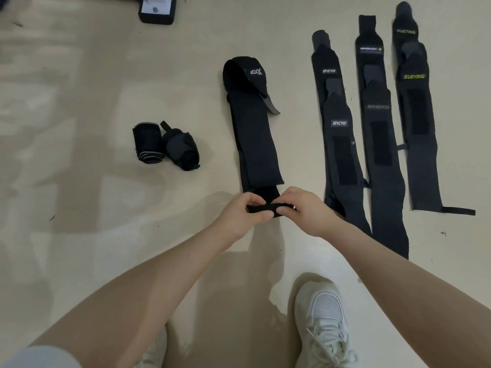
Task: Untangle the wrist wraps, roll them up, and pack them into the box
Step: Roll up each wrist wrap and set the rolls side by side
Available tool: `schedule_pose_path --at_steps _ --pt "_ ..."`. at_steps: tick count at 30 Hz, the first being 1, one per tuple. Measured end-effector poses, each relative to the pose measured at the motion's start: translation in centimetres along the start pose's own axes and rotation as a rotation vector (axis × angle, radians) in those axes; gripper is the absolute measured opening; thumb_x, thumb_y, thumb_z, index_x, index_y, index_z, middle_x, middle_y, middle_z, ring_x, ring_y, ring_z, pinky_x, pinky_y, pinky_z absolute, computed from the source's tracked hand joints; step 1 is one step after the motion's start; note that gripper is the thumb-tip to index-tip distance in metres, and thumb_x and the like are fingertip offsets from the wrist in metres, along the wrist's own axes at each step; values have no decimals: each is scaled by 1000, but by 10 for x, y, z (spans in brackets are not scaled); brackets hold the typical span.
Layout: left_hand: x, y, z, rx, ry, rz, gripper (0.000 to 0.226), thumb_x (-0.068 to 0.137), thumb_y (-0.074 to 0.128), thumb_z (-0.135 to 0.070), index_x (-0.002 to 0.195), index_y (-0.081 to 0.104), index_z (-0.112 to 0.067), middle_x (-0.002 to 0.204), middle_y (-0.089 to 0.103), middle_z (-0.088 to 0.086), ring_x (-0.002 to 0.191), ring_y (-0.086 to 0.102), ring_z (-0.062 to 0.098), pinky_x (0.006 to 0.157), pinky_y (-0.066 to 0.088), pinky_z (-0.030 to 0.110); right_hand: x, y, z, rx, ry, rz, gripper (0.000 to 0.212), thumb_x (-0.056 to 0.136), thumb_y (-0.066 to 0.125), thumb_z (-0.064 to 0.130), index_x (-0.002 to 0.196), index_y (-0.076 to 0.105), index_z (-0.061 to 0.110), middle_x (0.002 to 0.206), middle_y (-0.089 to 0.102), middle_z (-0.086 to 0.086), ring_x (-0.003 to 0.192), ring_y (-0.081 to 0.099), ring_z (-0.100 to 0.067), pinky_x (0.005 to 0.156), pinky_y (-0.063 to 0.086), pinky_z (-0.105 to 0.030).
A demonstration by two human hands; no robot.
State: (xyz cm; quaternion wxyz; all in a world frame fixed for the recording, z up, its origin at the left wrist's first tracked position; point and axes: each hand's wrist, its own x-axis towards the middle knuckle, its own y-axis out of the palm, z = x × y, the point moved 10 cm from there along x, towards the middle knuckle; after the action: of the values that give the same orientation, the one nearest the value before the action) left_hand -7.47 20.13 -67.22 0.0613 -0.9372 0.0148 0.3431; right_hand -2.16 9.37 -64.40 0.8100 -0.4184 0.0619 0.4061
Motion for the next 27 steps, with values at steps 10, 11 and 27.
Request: schedule_pose_path --at_steps 10,11,27 --pt "15 -8 20 2 -78 -97 12 91 61 -20 101 53 -21 105 58 2 101 53 14 72 40 18 7 8 -11 -75 77 -26 24 85 67 28 101 56 15 108 47 3 81 49 -13 74 38 -22" --pt "17 -8 23 -24 -95 -113 11 91 61 -22 99 54 -22 103 57 4 101 53 16 73 41 20 6 10 -11 -140 65 -5 28 85 67 29 106 57 13 112 47 2 85 51 -17 77 42 -26" --pt "18 -12 35 -64 -79 -138 12 89 61 -10 100 60 -16 92 61 -2 79 57 12 75 46 20 17 21 -25 -58 137 36 16 94 53 24 102 52 11 95 59 -3 84 53 -21 76 44 -34"
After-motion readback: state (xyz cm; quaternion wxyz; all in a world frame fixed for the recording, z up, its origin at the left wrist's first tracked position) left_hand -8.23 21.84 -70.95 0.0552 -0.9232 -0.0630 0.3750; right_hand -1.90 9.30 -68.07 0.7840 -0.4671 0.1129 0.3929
